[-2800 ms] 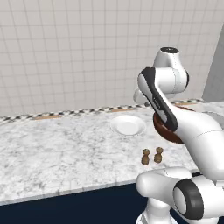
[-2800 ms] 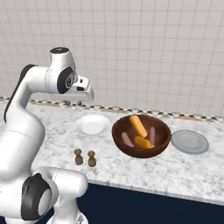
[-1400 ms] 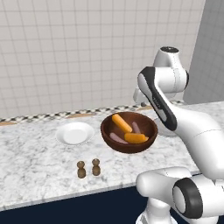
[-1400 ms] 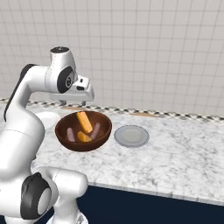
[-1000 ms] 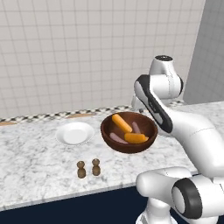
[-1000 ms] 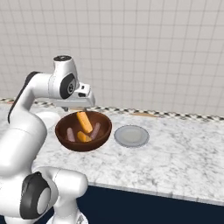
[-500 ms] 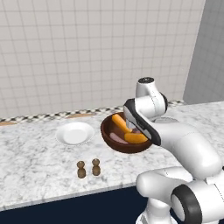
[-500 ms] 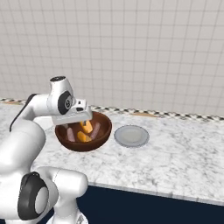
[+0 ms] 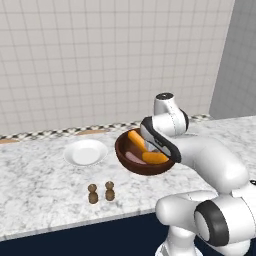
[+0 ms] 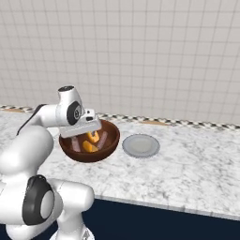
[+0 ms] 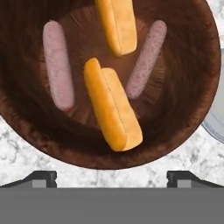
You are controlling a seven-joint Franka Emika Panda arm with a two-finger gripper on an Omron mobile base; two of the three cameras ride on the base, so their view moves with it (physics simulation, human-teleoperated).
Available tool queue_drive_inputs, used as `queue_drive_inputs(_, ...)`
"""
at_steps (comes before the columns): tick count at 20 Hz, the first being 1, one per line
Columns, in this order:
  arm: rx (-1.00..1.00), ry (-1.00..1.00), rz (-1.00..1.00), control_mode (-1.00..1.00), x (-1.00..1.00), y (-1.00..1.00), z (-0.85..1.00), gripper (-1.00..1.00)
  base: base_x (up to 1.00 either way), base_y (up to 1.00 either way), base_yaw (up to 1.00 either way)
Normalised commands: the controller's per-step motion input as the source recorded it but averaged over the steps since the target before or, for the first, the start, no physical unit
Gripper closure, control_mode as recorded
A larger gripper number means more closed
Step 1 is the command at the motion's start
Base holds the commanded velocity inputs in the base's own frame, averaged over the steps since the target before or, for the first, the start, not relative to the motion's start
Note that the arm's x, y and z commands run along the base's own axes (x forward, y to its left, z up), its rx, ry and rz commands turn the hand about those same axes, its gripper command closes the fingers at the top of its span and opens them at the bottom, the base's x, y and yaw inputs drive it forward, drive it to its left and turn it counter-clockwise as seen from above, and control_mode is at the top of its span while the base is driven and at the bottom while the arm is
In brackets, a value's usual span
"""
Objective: Place one bun and one sausage from the bowl on each plate.
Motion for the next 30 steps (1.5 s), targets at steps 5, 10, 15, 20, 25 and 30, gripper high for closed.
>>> queue_drive_inputs(5,-0.08,0.01,0.07,-1.00,0.11,0.00,-0.41,-1.00,0.00,0.00,0.00)
queue_drive_inputs(10,-0.01,0.00,0.04,-1.00,0.46,0.02,-0.38,-1.00,0.00,0.00,0.00)
queue_drive_inputs(15,-0.01,0.00,0.03,-1.00,0.13,-0.01,-0.29,-1.00,0.00,0.00,0.00)
queue_drive_inputs(20,-0.06,0.05,0.00,-1.00,0.01,-0.02,-0.34,-1.00,0.00,0.00,0.00)
queue_drive_inputs(25,-0.02,0.06,0.00,-1.00,0.03,-0.03,-0.28,-1.00,0.00,0.00,0.00)
queue_drive_inputs(30,-0.01,0.03,0.00,-1.00,0.01,-0.11,-0.15,1.00,0.00,0.00,0.00)
